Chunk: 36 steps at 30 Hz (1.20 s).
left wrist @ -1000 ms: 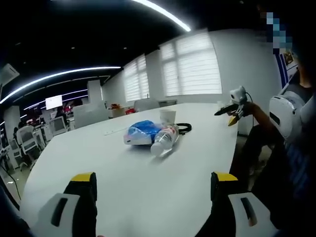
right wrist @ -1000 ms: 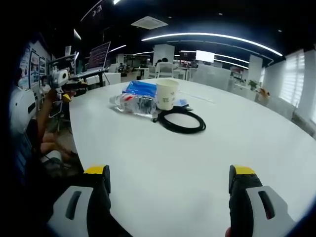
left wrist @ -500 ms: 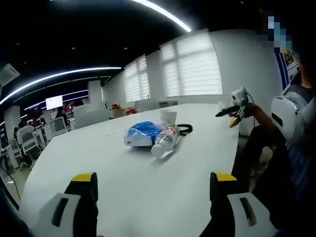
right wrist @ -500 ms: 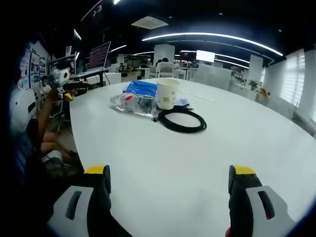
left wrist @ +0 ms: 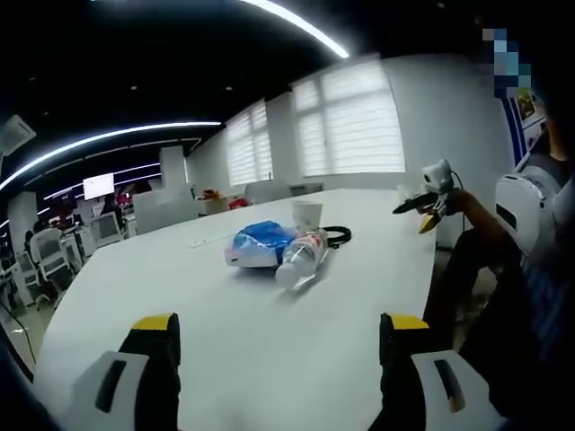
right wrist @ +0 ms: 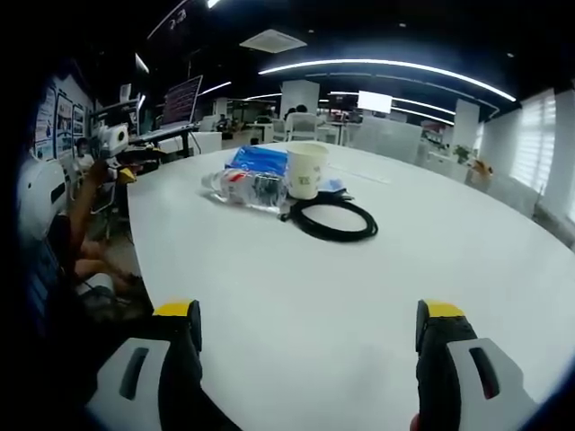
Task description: Arrange the tabletop items into an orderly group along one side of the table until the central work area is clear of visible clutter.
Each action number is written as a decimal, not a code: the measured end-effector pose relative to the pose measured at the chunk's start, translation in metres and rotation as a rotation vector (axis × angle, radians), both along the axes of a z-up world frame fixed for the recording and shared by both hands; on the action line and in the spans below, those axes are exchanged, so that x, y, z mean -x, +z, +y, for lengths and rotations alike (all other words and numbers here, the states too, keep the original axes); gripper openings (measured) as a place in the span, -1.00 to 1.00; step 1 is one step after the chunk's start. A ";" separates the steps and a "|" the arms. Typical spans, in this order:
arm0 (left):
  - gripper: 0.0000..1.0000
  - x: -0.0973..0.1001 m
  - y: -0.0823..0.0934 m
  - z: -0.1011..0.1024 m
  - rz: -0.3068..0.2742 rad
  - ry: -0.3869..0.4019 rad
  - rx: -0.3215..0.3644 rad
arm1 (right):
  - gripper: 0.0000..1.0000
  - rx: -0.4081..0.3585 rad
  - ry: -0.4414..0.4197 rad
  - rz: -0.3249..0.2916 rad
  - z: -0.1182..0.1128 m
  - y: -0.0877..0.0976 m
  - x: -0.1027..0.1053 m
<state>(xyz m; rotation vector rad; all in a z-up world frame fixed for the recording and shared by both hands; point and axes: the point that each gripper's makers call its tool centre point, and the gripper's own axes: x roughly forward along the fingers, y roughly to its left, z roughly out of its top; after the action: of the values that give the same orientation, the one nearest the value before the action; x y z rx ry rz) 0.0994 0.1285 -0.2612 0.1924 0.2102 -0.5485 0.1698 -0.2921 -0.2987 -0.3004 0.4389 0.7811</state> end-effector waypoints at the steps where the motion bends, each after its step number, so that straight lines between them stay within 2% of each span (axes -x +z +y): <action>1: 0.80 -0.001 0.000 0.000 -0.002 0.000 0.002 | 0.92 -0.001 0.001 0.001 0.000 0.000 0.000; 36: 0.60 -0.006 -0.002 -0.006 -0.006 0.003 0.018 | 0.91 -0.003 0.003 0.006 0.000 -0.004 0.002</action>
<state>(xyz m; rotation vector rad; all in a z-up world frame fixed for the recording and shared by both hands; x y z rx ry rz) 0.1050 0.1229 -0.2628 0.1766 0.1995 -0.5469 0.1681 -0.2920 -0.3027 -0.2959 0.4434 0.7859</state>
